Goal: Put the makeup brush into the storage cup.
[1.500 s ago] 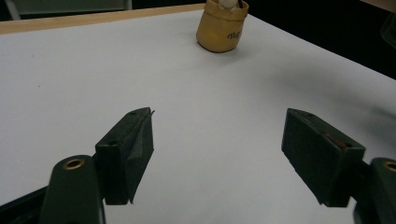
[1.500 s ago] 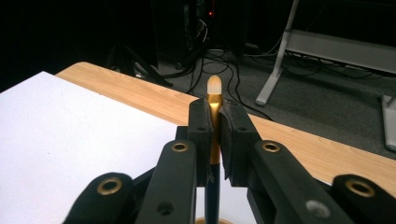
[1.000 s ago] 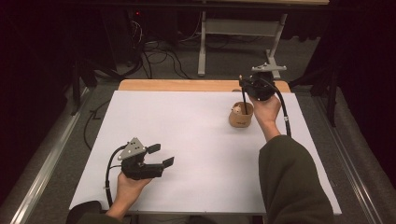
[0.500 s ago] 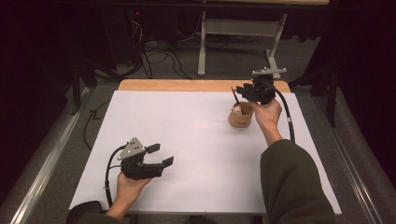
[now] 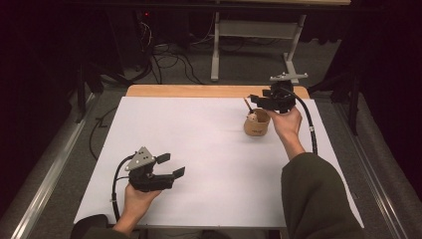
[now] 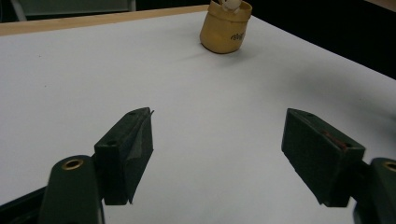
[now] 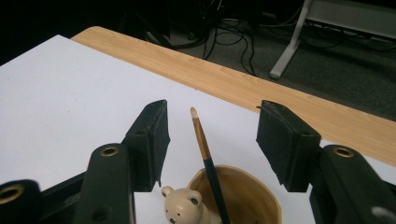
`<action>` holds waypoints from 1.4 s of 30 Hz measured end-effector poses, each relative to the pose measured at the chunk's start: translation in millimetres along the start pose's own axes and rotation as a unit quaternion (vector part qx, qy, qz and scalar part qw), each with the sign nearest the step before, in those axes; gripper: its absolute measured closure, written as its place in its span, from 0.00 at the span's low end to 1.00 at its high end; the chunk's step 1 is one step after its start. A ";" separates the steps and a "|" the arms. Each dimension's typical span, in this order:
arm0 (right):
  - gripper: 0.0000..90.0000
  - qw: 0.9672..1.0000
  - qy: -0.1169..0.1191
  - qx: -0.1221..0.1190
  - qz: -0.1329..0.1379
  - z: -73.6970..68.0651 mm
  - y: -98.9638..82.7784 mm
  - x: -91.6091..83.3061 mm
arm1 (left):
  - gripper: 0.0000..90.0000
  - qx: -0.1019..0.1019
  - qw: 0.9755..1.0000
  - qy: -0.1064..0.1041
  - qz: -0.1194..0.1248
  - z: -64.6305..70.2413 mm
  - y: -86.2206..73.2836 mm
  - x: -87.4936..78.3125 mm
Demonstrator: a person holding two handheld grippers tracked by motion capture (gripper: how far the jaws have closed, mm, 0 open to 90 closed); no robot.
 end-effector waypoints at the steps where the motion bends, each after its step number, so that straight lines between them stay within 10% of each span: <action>1: 0.50 1.000 0.000 -0.005 0.001 -0.5 0.6 -1.7 | 0.28 0.000 1.000 0.000 0.000 -0.1 -0.1 -0.1; 42: 0.43 0.999 0.008 -0.041 0.016 -5.4 -21.0 -42.4 | 0.28 -0.008 1.000 0.002 0.003 -2.0 -0.8 0.2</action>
Point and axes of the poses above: each handheld gripper's, and its own axes: x roughly forward along the jaws, y roughly out of its top, z roughly to its right, the point moved 3 cm from there along x, roughly forward along the jaws, and after that the axes turned 13 degrees about x, right-handed, at the moved point
